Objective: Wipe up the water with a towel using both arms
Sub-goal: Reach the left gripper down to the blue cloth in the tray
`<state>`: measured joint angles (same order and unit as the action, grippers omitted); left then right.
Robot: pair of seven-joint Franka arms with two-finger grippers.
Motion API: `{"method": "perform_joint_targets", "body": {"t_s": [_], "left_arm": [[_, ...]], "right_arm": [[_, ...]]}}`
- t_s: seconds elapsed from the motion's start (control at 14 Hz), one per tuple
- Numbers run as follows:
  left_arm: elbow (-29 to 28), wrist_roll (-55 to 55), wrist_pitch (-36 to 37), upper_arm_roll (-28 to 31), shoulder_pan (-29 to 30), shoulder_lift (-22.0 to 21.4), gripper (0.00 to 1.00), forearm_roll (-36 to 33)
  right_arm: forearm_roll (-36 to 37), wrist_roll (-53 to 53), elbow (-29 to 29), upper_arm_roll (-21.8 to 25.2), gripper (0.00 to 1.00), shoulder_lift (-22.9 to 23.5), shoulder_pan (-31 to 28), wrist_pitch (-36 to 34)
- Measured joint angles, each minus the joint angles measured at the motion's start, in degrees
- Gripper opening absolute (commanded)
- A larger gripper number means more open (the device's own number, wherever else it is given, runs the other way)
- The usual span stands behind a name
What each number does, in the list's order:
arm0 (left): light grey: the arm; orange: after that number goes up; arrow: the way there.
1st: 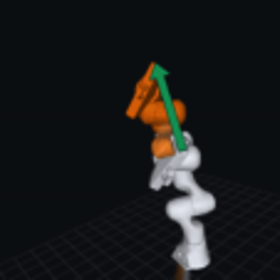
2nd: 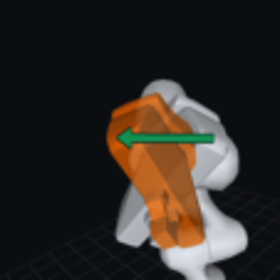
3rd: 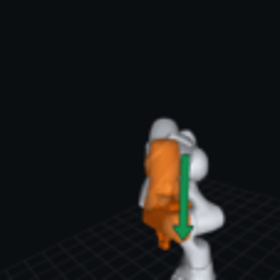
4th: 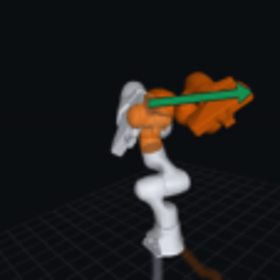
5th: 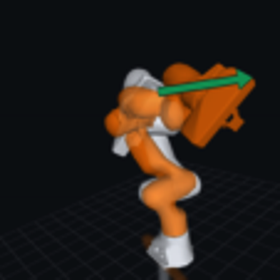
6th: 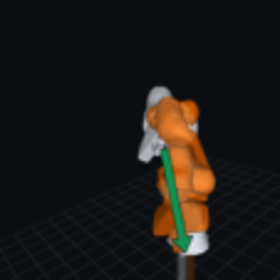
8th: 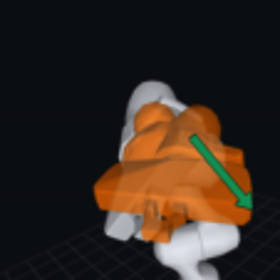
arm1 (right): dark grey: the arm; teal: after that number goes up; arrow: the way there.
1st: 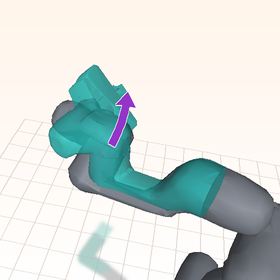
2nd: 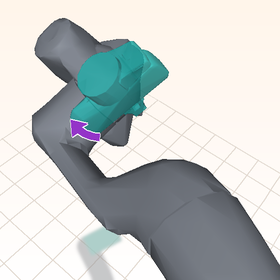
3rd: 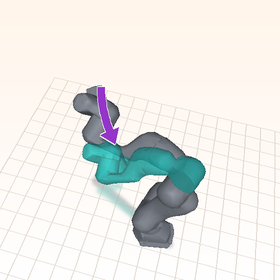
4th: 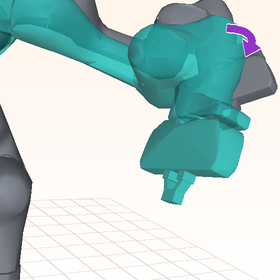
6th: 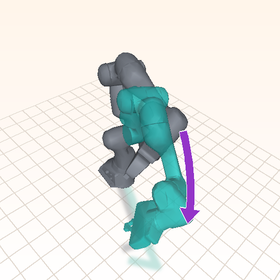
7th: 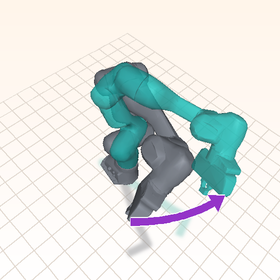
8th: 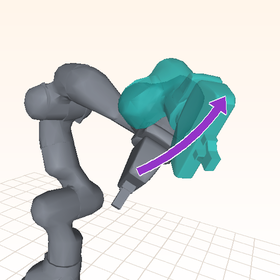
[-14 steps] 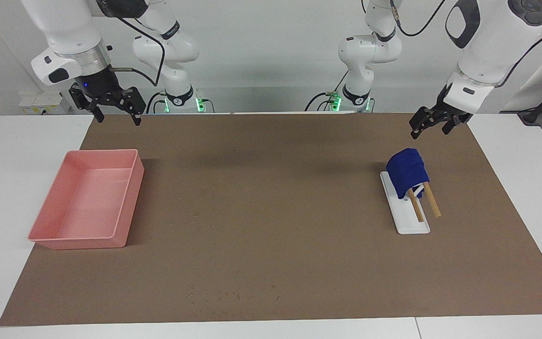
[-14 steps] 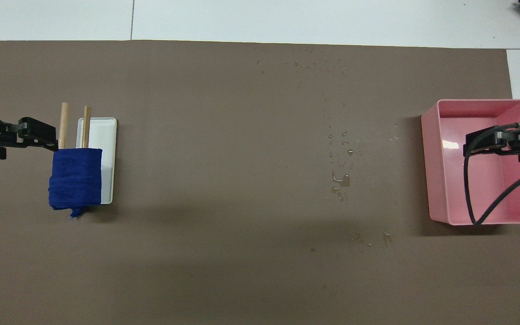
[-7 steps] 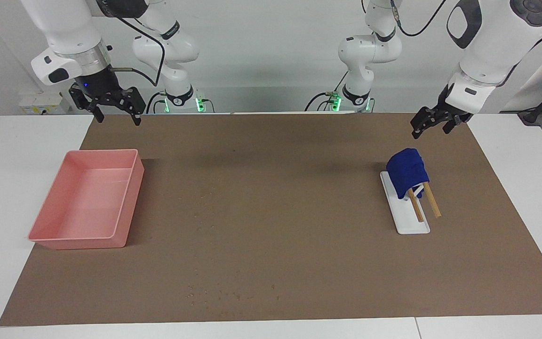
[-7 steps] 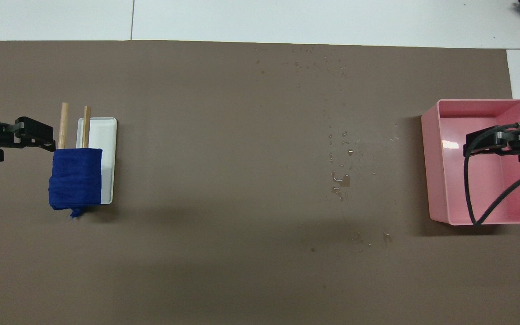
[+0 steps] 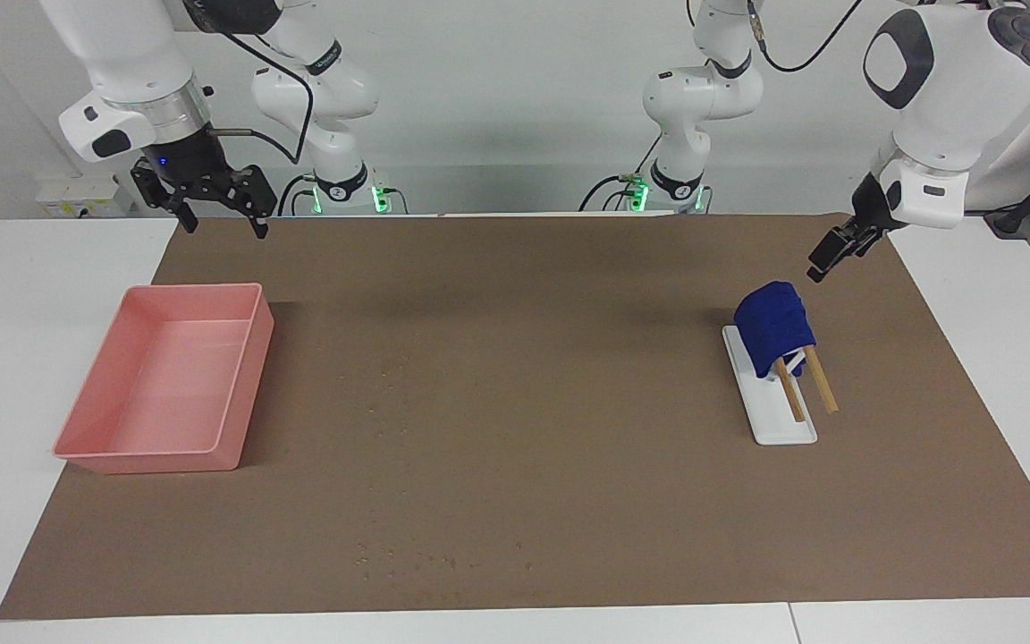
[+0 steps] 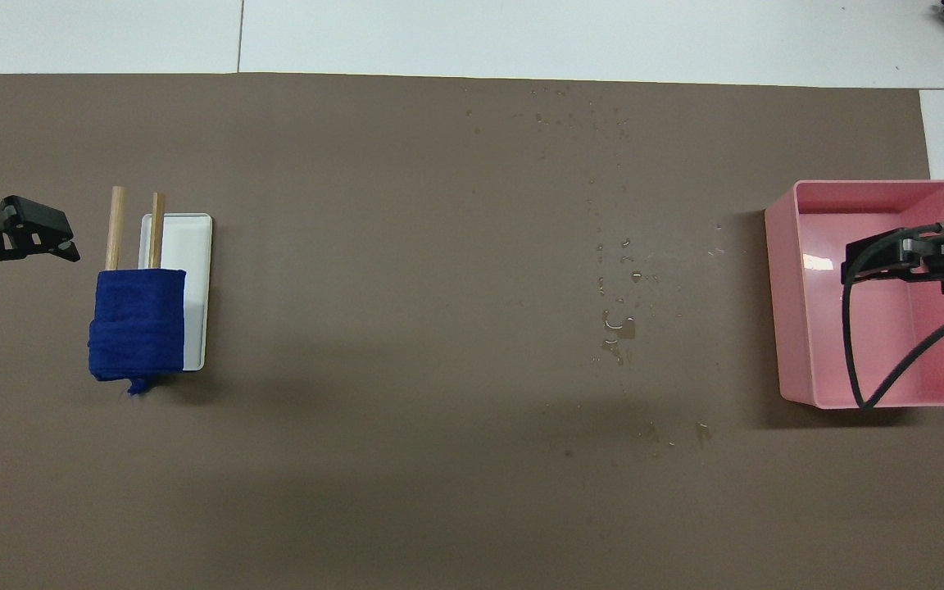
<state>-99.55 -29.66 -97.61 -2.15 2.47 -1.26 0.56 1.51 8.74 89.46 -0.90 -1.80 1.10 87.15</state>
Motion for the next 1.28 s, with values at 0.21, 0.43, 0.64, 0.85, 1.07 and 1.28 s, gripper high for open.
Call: {"method": "perform_joint_targets", "body": {"t_s": [0.21, 0.43, 0.64, 0.85, 1.07, 1.28], "left_arm": [[-7.0, -5.6, -3.7, 0.4, 1.0, -2.9, 1.00, 0.0], [-11.8, -13.1, -5.3, 1.2, 2.4, -5.8, 1.00, 0.0], [-16.3, -17.3, -8.0, 1.3, 2.6, -7.3, 1.00, 0.0], [-18.6, -17.6, -11.3, 1.3, 2.6, -7.5, 1.00, 0.0], [-18.9, -5.4, -13.9, 1.2, 2.6, -7.5, 1.00, -0.2], [-19.5, 11.5, -14.0, 1.4, 3.3, -7.4, 1.00, -1.5]], "right_arm": [[0.0, 0.0, 0.0, 0.0, 1.00, 0.0, 0.0, 0.0], [0.0, 0.0, 0.0, 0.0, 1.00, 0.0, 0.0, 0.0], [0.0, 0.0, 0.0, 0.0, 1.00, 0.0, 0.0, 0.0], [0.0, 0.0, 0.0, 0.0, 1.00, 0.0, 0.0, 0.0], [0.0, 0.0, 0.0, 0.0, 1.00, 0.0, 0.0, 0.0], [0.0, 0.0, 0.0, 0.0, 1.00, 0.0, 0.0, 0.0]]}}
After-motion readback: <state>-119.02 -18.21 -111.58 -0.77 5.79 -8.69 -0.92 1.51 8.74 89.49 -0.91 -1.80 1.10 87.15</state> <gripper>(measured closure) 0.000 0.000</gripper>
